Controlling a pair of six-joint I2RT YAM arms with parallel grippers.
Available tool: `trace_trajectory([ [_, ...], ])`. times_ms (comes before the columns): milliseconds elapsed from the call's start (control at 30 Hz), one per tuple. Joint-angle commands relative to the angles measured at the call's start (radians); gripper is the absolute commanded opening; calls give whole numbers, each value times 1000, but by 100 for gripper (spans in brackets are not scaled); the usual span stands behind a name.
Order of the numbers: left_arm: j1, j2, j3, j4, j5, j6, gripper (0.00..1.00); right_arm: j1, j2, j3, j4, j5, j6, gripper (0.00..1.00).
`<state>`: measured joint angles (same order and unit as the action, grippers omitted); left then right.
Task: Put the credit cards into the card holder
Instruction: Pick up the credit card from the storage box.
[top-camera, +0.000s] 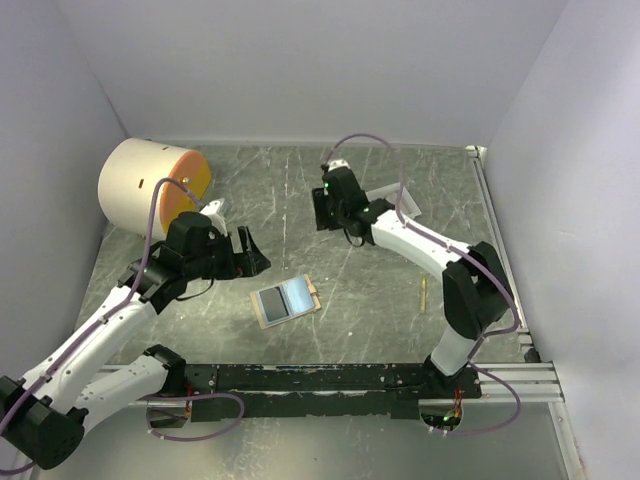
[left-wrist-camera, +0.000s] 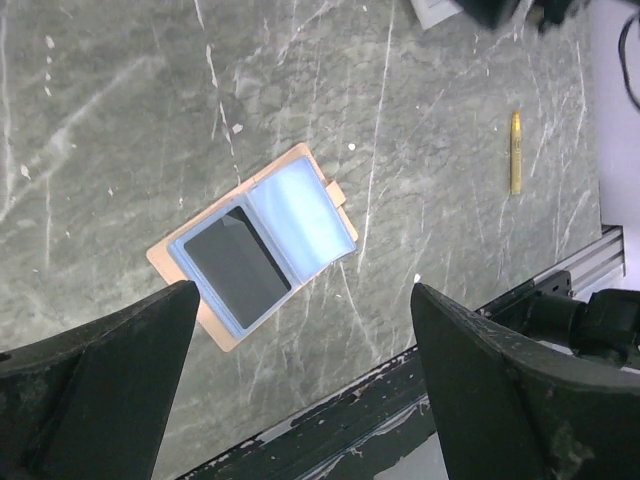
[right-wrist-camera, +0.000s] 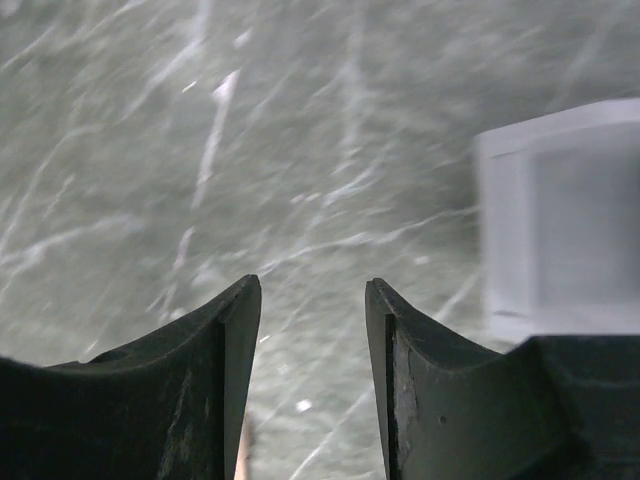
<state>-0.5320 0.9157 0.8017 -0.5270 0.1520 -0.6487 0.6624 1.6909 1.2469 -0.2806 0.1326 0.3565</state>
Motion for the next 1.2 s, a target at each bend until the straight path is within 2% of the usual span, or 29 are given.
trace_trajectory([
  [0, -5, -24, 40, -85, 12, 121, 98, -67, 76, 101, -116, 221, -124, 47],
  [167, -5, -57, 17, -78, 3, 156, 98, -153, 186, 231, -221, 419, -186, 47],
  [367, -5, -81, -2, -62, -17, 152, 98, -208, 230, 246, -162, 534, -309, 47],
  [700, -5, -107, 0, -68, -35, 149, 98, -268, 323, 288, -166, 505, -396, 48],
  [1167, -5, -103, -4, -64, -31, 148, 97, -279, 416, 298, -123, 619, -456, 50],
])
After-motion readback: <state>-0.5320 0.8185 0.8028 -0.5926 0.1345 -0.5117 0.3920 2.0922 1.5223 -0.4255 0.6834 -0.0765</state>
